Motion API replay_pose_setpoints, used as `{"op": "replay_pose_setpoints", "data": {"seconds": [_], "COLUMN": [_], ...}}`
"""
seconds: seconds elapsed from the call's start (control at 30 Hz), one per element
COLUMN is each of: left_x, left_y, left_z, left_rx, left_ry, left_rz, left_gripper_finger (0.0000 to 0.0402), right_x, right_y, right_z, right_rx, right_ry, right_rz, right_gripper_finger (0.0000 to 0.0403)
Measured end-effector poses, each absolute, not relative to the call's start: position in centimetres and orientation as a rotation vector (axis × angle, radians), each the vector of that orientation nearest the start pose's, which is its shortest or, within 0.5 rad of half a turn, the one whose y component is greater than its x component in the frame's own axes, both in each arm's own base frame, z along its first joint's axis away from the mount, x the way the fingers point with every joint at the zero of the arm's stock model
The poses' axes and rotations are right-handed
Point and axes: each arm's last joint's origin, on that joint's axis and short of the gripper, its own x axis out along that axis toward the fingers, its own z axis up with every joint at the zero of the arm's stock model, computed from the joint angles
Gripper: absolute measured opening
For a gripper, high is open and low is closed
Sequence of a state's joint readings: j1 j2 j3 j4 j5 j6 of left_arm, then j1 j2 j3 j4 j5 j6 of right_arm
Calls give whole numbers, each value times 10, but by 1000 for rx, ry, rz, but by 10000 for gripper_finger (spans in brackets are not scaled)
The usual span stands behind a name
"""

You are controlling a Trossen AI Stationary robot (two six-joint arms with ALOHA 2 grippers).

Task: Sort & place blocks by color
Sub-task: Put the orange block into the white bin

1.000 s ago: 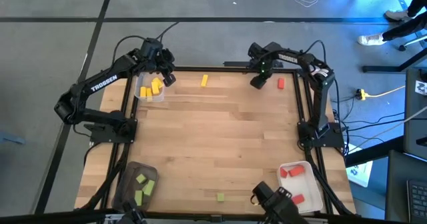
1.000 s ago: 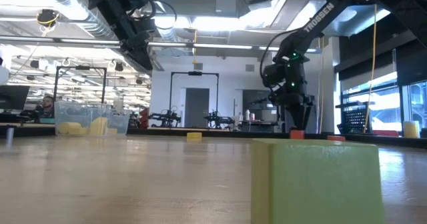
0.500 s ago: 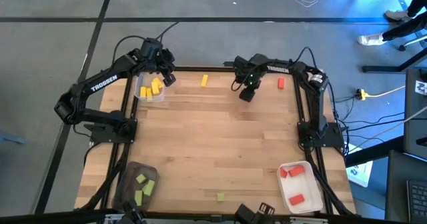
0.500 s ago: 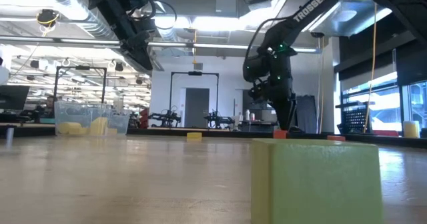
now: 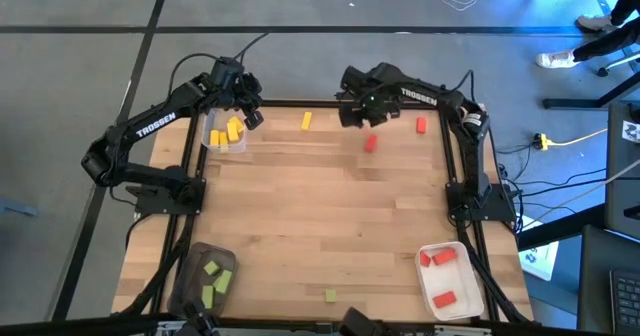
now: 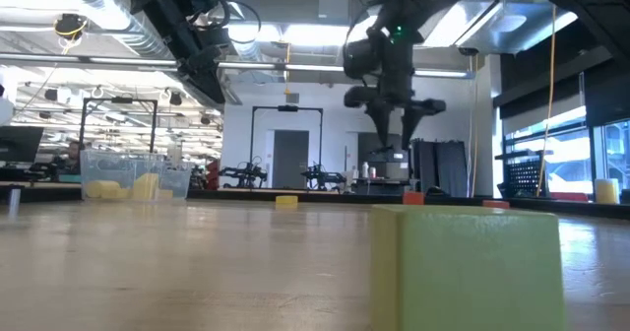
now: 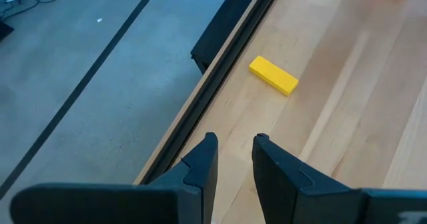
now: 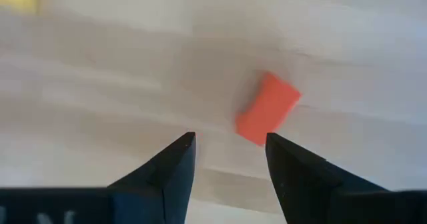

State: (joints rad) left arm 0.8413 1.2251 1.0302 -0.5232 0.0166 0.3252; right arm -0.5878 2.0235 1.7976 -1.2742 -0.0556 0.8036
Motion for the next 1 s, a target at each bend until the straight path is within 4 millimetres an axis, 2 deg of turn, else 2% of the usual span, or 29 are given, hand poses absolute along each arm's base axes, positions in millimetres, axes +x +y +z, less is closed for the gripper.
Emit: {"op": "replay_pose_setpoints", "data": {"seconds": [0.13, 0.27, 0.47, 0.63, 0.77, 1.0], "left_x": [171, 171, 176, 179, 179, 179], "left_y": [190, 189, 183, 182, 183, 183], "left_z": [300, 300, 301, 303, 304, 304], "left_rx": [-11, 36, 106, 223, 243, 233], "left_ry": [787, 794, 709, 660, 644, 644], "left_rz": [666, 611, 314, 202, 186, 191], "left_gripper_finger": [82, 82, 82, 82, 82, 82], "right_x": [329, 321, 318, 317, 316, 327], "right_y": [-218, -214, -218, -220, -219, -226], "right_z": [245, 223, 190, 172, 171, 183], "right_rx": [1258, 1393, 1492, 1495, 1496, 1449], "right_ry": [1127, 1143, 1060, 1014, 1022, 945], "right_rz": [-1189, -1299, -1302, -1283, -1279, -1192], "right_gripper_finger": [184, 184, 184, 184, 184, 184]}}
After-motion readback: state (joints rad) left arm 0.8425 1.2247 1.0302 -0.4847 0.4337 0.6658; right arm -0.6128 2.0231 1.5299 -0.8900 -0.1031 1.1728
